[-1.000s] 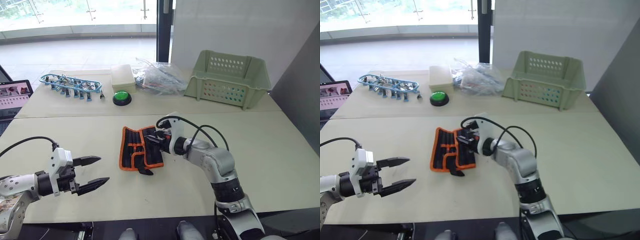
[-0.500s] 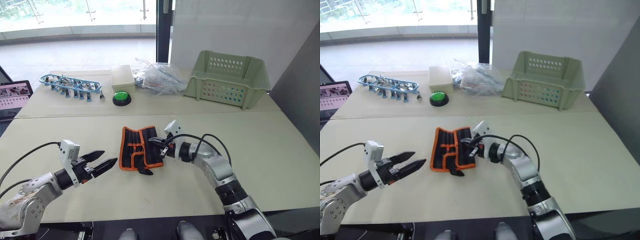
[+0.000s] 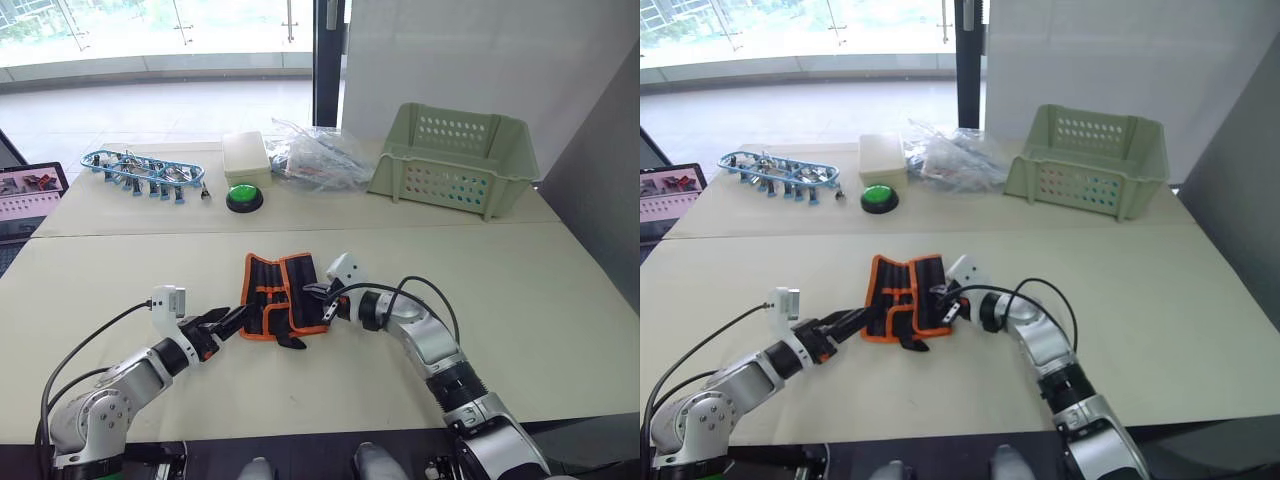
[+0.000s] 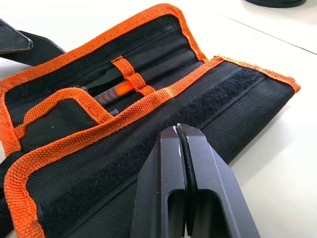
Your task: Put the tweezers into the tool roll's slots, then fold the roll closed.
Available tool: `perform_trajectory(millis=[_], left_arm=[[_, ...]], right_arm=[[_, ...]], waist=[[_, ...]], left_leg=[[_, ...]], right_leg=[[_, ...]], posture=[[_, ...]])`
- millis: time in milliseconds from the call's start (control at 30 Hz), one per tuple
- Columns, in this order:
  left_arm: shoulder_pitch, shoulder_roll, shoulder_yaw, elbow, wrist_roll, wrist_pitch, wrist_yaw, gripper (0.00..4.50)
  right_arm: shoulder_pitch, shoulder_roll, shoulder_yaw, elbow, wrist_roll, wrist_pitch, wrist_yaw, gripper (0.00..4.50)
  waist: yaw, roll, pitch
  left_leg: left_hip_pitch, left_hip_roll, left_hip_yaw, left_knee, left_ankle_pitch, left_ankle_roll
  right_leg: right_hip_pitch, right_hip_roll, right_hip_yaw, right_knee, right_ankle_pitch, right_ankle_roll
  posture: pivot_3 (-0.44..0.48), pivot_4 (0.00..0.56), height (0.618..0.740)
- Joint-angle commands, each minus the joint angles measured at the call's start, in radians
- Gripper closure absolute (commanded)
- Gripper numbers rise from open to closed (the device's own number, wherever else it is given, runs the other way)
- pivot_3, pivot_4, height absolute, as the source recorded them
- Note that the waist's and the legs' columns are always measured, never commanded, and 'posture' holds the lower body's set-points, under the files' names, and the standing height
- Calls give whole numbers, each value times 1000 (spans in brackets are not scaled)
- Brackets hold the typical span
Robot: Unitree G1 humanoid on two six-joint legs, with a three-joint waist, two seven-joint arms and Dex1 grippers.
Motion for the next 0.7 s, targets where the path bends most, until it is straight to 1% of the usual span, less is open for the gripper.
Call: perform_trajectory(millis=[33, 133, 233, 300, 333, 367, 400, 433, 600, 700], left_arm=[[-5, -4, -44, 2, -6, 55, 18, 0], [-21, -1, -54, 23, 9, 68, 32, 0], [-29, -5, -45, 30, -5, 65, 30, 833], [-29, 5, -48, 26, -9, 69, 20, 1474], [-31, 5, -48, 26, -8, 72, 21, 1721], [-30, 6, -49, 24, -8, 74, 21, 2145], [-32, 5, -48, 24, -8, 76, 21, 2406], [-32, 5, -48, 24, -7, 78, 21, 2834], [-51, 4, -47, 44, 0, 77, 28, 4457], [-62, 14, -39, 49, -1, 75, 28, 4486]], right_arm=[[1, 11, -6, -8, -12, -8, -13, 4474], [2, 18, -9, -6, -18, -6, -19, 4474], [5, 24, -13, -10, -22, -3, -26, 4500], [8, 27, -13, -15, -22, -1, -31, 4500], [8, 28, -13, -16, -22, -1, -32, 4500], [8, 29, -14, -18, -22, 0, -34, 4500], [8, 31, -15, -19, -21, 2, -36, 4500], [7, 32, -17, -20, -20, 4, -37, 4500], [11, 31, -16, -24, -22, 6, -38, 4500], [13, 30, -17, -27, -22, 7, -40, 4500]], waist=[[4, 0, 0], [15, 0, 0], [19, 0, 0], [20, 0, 0], [20, 0, 0], [20, 0, 0], [20, 0, 0], [19, 0, 0], [19, 0, 0], [19, 0, 0]], left_leg=[[1, 0, 0, 0, 0, 0], [2, 0, 0, 0, 0, 0], [6, 0, 0, 0, 0, 0], [7, 0, 0, 0, 0, 0], [7, 0, 0, 0, 0, 0], [7, 0, 0, 0, 0, 0], [7, 0, 0, 0, 0, 0], [7, 0, 0, 0, 0, 0], [7, 0, 0, 0, 0, 0], [7, 0, 0, 0, 0, 0]], right_leg=[[1, 0, 0, 0, 0, 0], [3, 0, 0, -1, 0, 0], [9, 0, 0, -4, 0, 0], [10, 0, -1, -6, 0, 0], [10, 0, -1, -6, 0, 0], [10, 0, -1, -6, 0, 0], [10, 0, -1, -6, 0, 0], [10, 0, -1, -6, 0, 0], [10, 0, -1, -6, 0, 0], [10, 0, -1, -6, 0, 0]], posture=[[0, 150, 713], [0, 150, 713], [0, 150, 713], [0, 150, 713], [0, 150, 713], [0, 150, 713], [0, 150, 713], [0, 150, 713], [0, 150, 713], [0, 150, 713]])
